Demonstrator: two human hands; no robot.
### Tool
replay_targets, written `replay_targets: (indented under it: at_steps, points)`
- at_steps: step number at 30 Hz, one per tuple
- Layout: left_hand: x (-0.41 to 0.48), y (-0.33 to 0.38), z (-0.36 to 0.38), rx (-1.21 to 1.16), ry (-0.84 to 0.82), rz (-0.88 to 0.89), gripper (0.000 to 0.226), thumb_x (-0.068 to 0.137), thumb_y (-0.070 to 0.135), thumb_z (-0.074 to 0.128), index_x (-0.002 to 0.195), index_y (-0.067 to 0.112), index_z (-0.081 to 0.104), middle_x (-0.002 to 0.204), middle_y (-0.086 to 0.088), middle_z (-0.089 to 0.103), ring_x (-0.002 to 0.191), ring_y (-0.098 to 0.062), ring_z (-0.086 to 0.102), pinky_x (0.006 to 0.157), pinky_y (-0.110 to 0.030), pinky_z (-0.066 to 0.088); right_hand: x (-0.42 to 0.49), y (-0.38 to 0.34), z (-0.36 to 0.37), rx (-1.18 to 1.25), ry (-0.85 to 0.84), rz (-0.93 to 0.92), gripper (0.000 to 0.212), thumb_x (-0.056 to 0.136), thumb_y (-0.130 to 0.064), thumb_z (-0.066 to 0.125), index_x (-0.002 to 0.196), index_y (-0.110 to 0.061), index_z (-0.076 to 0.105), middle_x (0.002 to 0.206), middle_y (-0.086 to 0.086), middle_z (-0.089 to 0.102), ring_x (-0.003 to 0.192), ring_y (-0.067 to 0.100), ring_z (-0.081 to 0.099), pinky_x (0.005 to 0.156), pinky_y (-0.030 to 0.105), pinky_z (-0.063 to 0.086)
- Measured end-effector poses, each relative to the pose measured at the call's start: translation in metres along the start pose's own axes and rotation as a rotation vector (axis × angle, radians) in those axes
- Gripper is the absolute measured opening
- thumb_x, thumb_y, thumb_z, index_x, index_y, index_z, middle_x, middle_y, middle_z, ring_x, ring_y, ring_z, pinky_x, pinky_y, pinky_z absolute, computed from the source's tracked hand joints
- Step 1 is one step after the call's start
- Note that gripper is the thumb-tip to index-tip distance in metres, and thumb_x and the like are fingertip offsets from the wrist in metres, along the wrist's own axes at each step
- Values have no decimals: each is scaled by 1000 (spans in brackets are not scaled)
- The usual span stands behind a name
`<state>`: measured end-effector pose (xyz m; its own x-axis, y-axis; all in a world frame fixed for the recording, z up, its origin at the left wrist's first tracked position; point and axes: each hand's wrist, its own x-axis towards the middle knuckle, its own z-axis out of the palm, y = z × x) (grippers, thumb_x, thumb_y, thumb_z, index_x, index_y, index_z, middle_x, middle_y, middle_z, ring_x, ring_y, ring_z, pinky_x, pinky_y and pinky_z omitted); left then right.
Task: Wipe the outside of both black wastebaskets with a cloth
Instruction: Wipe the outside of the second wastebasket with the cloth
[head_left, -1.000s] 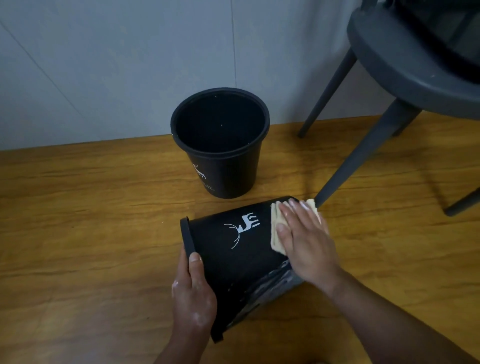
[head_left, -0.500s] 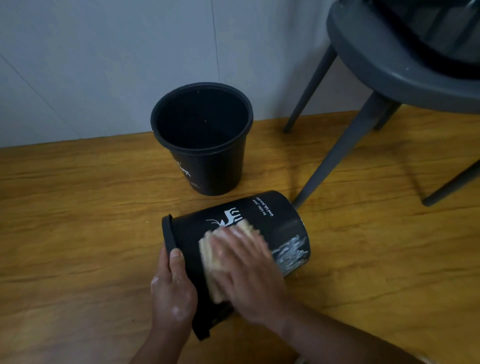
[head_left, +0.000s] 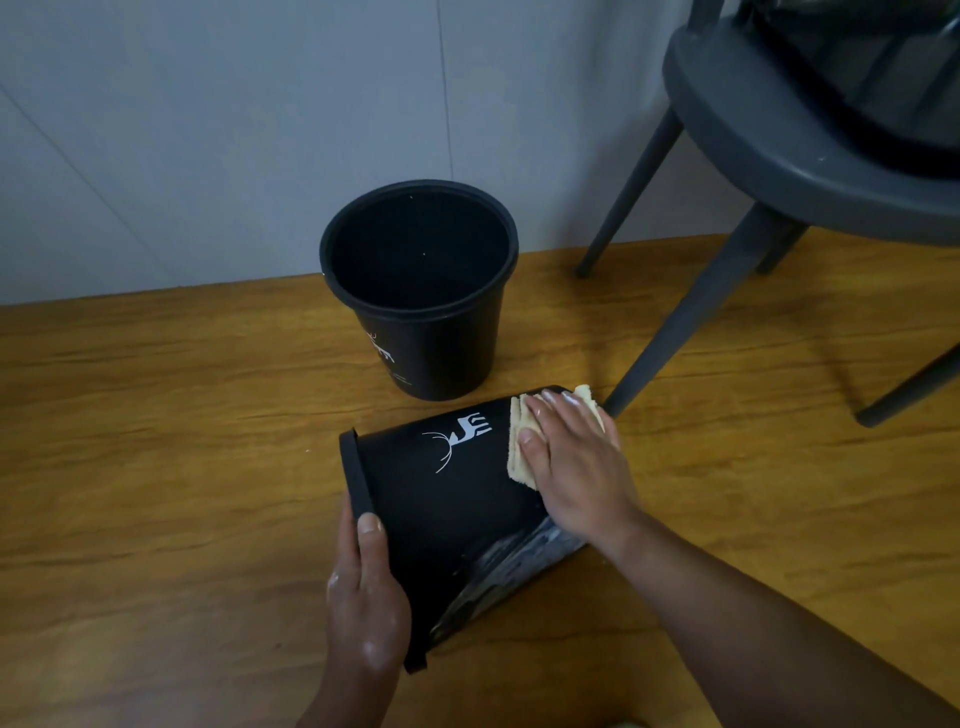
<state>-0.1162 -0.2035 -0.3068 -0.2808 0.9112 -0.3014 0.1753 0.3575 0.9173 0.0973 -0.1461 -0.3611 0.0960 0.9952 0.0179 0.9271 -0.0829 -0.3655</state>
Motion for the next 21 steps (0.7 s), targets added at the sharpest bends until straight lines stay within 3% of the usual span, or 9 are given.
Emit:
replay_targets:
  at_steps: [4, 7, 10, 13, 16, 18, 21]
  points:
    - [1, -3, 0, 27, 24, 20, 49, 105, 44, 27, 150, 35, 41, 119, 3, 60, 112, -19, 56, 88, -31, 41, -3, -18, -3, -18, -18, 55, 70, 100, -55, 2, 156, -28, 34, 163, -6, 31, 153, 16, 17, 125, 45, 10]
    - [-2, 2, 3, 23, 68, -4, 46, 106, 41, 28, 148, 29, 45, 101, 6, 58, 87, -14, 54, 76, -25, 40, -27, -53, -3, -23, -69, -60, 64, 103, -50, 7, 158, -25, 27, 165, -2, 27, 153, 20, 18, 124, 52, 15]
    - [2, 1, 3, 46, 54, -27, 37, 107, 40, 28, 125, 31, 59, 91, 8, 64, 77, -4, 60, 62, -13, 42, -63, -89, 8, -21, -126, -307, 57, 106, -45, 20, 160, -25, 19, 167, -2, 20, 155, 21, 12, 125, 51, 10]
    - [7, 3, -1, 43, 73, -15, 34, 107, 36, 32, 94, 47, 61, 85, 3, 70, 79, -10, 68, 68, -26, 50, -72, -93, 12, 6, -142, -423, 58, 108, -51, 28, 161, -29, 17, 168, -4, 19, 156, 16, 7, 126, 44, -1]
    - [8, 7, -3, 71, 85, -2, 31, 107, 34, 35, 91, 44, 59, 84, 2, 67, 80, -13, 64, 62, -23, 45, -55, -78, 7, -1, -139, -351, 59, 107, -54, 27, 160, -30, 19, 166, -6, 22, 154, 14, 13, 126, 42, 2]
    - [9, 6, -3, 63, 86, -9, 26, 107, 35, 35, 101, 41, 60, 89, 2, 67, 83, -9, 62, 61, -20, 43, -36, -54, 0, -52, -129, -210, 59, 106, -54, 19, 159, -28, 21, 165, -4, 25, 153, 15, 17, 126, 45, 11]
    - [11, 3, -4, 51, 81, -5, 27, 106, 37, 34, 114, 41, 60, 94, 5, 68, 88, -7, 63, 66, -21, 46, -9, -9, -7, -52, -136, -65, 67, 102, -60, 6, 160, -28, 21, 167, -5, 23, 154, 14, 14, 126, 45, 11]
